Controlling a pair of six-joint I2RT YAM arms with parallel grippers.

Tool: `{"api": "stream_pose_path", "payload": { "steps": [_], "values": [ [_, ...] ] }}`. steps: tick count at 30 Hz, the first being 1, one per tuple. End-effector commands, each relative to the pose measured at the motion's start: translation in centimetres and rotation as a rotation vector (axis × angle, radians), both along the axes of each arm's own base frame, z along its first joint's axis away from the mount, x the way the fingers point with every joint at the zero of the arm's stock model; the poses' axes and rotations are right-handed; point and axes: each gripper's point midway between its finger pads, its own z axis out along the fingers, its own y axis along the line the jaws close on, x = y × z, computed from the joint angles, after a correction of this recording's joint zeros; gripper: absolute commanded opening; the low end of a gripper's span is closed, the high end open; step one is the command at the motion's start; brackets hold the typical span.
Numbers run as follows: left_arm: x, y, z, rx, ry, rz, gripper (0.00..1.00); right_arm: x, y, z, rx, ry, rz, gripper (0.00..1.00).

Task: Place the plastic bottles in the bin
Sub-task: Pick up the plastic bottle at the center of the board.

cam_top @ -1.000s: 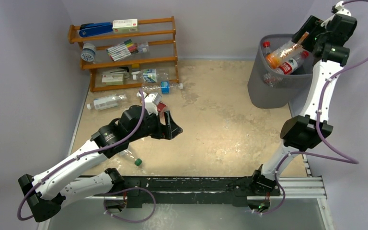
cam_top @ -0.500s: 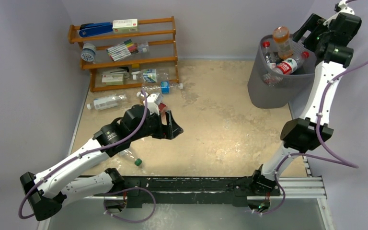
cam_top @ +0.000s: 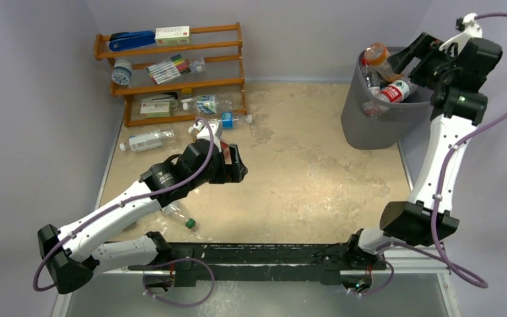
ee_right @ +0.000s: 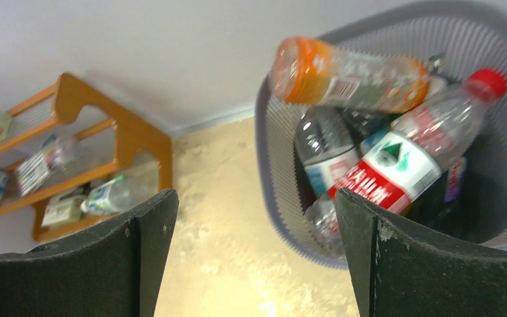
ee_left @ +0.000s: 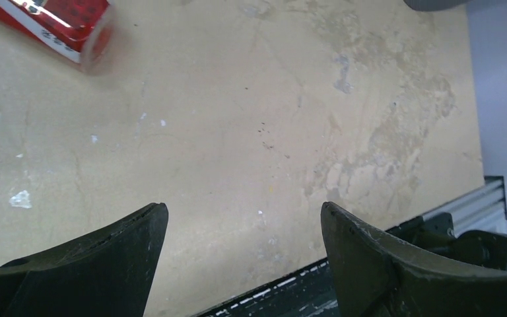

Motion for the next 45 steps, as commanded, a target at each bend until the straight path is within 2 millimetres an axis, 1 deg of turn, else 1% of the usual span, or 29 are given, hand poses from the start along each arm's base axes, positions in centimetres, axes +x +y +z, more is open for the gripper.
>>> {"api": "stream_pose_path", "payload": {
  "steps": [1,5,6,8,11,13,16,18,21,25,27,33,36,40,45],
  "values": [
    [2.2,1.1,1.5,0.022,-0.046,0.140,0.86,-1.1,3.0,0.1,0.048,-0.051,0.129,0.90],
    [3.4,1.7,0.7,0.069,-0.036,0.206,0.88,-2.0,5.0,-1.9,0.075,-0.023,0.191,0.90],
    [3.9,2.0,0.3,0.086,-0.031,0.224,0.88,-2.2,5.6,-2.7,0.082,-0.011,0.209,0.90],
    [4.9,2.8,-0.5,0.123,-0.009,0.282,0.88,-2.8,6.8,-3.4,0.093,0.000,0.243,0.90],
    [7.0,4.9,-2.0,0.172,0.037,0.392,0.88,-3.6,8.8,-4.2,0.102,0.015,0.289,0.91],
    [8.5,5.8,-2.5,0.175,0.059,0.452,0.88,-4.1,10.2,-4.6,0.104,0.025,0.316,0.91],
    [10.5,6.3,-2.7,0.156,0.063,0.520,0.89,-4.9,12.1,-5.1,0.106,0.036,0.355,0.91],
    [11.9,6.5,-2.5,0.136,0.064,0.570,0.92,-5.4,12.8,-5.4,0.107,0.043,0.370,0.91],
    [13.7,6.4,-3.3,0.106,0.103,0.622,0.92,-6.1,13.2,-6.0,0.103,0.053,0.377,0.91],
    [15.7,5.9,-5.5,0.088,0.166,0.668,0.92,-7.1,13.5,-6.5,0.096,0.062,0.385,0.91],
    [16.4,6.0,-6.6,0.096,0.192,0.694,0.92,-7.5,13.6,-6.7,0.095,0.067,0.390,0.91],
    [17.8,6.8,-9.6,0.119,0.256,0.765,0.91,-8.5,14.0,-8.0,0.100,0.089,0.406,0.91],
    [18.5,6.9,-10.5,0.129,0.259,0.785,0.91,-8.9,14.2,-8.7,0.103,0.097,0.414,0.91],
    [19.3,7.2,-11.8,0.158,0.269,0.805,0.91,-9.3,14.4,-9.0,0.107,0.101,0.420,0.91],
    [19.9,7.2,-13.3,0.182,0.285,0.811,0.91,-9.7,14.6,-9.5,0.110,0.107,0.427,0.91]
  ]
}}
